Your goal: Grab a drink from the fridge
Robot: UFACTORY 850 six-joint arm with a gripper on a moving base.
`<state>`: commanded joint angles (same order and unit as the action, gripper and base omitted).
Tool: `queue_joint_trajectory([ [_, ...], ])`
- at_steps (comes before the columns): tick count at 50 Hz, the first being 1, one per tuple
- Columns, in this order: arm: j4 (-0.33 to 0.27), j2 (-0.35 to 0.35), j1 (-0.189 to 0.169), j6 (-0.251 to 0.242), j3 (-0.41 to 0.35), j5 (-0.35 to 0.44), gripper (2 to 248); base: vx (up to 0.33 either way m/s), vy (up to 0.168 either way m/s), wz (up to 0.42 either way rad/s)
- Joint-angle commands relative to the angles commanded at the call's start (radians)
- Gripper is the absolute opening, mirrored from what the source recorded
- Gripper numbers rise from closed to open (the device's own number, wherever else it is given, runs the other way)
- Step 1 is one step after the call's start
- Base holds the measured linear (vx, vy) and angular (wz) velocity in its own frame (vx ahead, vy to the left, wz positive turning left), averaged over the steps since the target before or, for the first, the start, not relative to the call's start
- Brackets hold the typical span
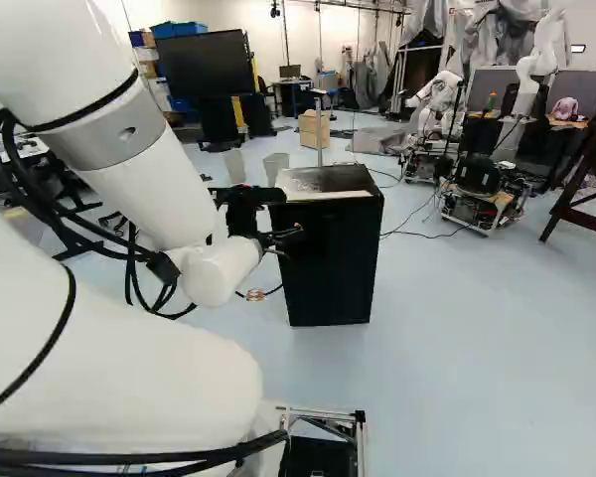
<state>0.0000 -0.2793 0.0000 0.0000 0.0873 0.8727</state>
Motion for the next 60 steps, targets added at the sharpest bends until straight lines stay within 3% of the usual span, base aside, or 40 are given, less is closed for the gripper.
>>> queue_joint_trajectory([
  [44, 0.000, 0.000, 0.000, 0.000, 0.000, 0.000, 247, 0.024, 0.123, -0.019],
  [60, 0.000, 0.000, 0.000, 0.000, 0.000, 0.000, 247, 0.009, 0.045, -0.002],
])
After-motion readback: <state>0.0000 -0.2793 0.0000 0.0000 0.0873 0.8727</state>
